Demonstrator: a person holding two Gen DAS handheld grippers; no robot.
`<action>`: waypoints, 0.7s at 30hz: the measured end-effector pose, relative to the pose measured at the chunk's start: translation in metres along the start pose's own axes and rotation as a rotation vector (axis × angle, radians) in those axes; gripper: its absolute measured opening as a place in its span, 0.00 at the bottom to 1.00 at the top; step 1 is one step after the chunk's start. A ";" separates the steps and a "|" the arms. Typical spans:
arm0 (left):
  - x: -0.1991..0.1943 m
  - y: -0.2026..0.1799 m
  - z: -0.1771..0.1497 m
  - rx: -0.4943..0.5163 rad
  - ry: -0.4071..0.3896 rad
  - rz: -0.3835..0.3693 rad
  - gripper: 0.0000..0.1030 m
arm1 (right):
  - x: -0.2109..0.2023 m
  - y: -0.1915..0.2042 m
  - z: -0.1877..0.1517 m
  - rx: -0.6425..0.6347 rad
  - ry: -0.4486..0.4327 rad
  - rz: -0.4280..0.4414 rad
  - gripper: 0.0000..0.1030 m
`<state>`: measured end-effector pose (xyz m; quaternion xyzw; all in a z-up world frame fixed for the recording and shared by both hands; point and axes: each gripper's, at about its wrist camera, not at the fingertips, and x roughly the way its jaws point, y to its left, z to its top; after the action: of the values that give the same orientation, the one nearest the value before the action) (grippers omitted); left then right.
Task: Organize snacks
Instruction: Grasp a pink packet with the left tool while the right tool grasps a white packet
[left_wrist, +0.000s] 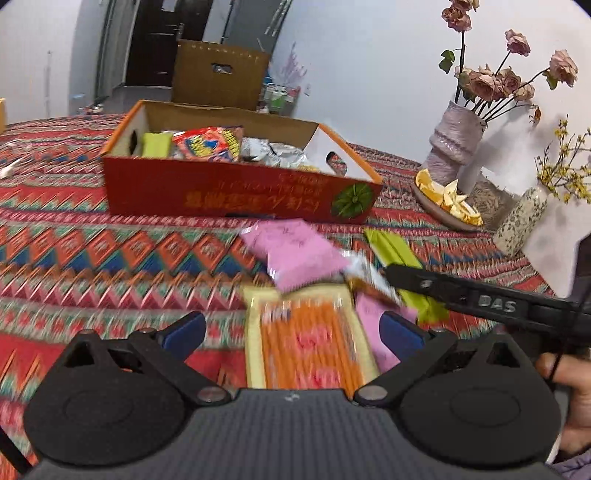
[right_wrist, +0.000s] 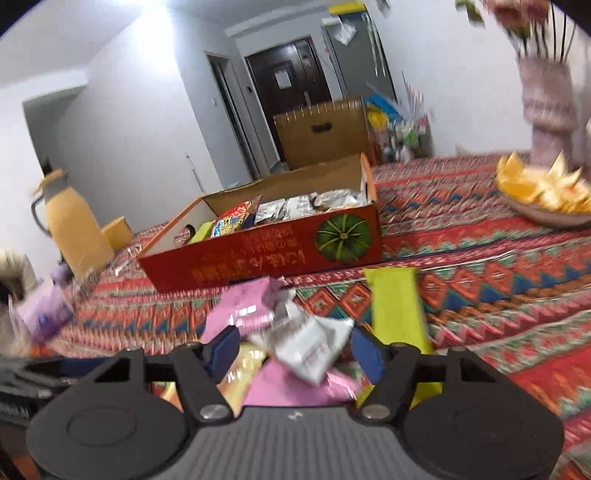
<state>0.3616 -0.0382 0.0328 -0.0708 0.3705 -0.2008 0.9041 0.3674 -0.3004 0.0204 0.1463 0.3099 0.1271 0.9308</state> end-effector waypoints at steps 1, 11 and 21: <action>0.007 0.002 0.006 -0.001 -0.001 0.009 0.95 | 0.011 -0.001 0.004 0.007 0.020 -0.004 0.62; 0.089 0.010 0.054 -0.123 0.067 0.027 0.93 | 0.053 -0.002 0.001 -0.128 0.043 -0.110 0.52; 0.119 -0.010 0.056 -0.007 0.048 0.159 0.61 | 0.061 -0.024 0.022 -0.029 0.032 -0.102 0.62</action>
<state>0.4750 -0.0979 -0.0007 -0.0394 0.3974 -0.1286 0.9077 0.4315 -0.3068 -0.0045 0.1148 0.3300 0.0864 0.9330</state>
